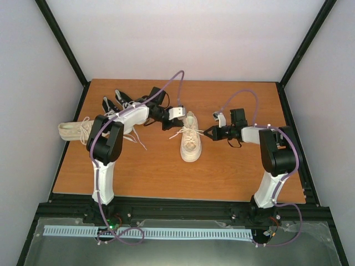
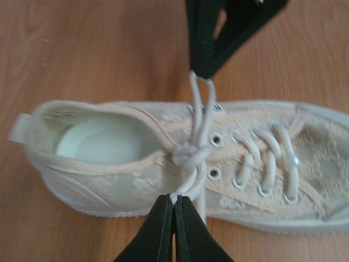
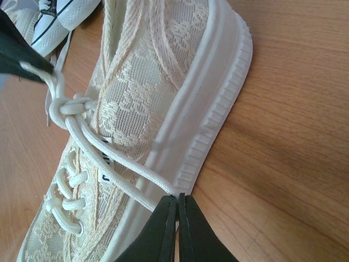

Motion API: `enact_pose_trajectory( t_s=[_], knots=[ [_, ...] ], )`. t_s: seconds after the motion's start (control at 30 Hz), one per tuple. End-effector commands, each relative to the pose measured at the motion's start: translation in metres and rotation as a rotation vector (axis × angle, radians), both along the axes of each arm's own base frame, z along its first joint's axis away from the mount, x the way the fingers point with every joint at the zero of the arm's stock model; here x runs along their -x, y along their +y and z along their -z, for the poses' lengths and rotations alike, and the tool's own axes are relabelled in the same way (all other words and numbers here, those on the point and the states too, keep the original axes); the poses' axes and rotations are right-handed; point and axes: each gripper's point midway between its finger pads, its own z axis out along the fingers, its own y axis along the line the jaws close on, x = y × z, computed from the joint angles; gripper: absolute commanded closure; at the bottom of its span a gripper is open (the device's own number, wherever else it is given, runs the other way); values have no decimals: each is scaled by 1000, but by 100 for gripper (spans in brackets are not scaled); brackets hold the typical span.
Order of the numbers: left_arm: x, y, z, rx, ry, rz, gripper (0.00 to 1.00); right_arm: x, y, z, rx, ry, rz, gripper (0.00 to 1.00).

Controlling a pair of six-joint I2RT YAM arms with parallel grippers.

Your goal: Tie the shoes

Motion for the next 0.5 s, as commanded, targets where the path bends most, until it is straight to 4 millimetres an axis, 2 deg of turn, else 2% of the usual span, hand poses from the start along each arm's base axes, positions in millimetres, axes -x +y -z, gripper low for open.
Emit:
enact_pose_trajectory(
  t_s=[0.0, 0.1, 0.33, 0.47],
  knots=[
    [-33, -15, -42, 164, 123, -201, 99, 8, 1, -2, -6, -10, -29, 97],
    [-39, -18, -39, 186, 209, -273, 99, 14, 10, -8, -34, -19, -68, 97],
    [-86, 3, 7, 74, 240, -608, 99, 29, 11, -9, -31, 2, -77, 97],
    [-78, 8, 20, 32, 323, -652, 99, 34, 8, -6, -24, 20, -64, 97]
  ],
)
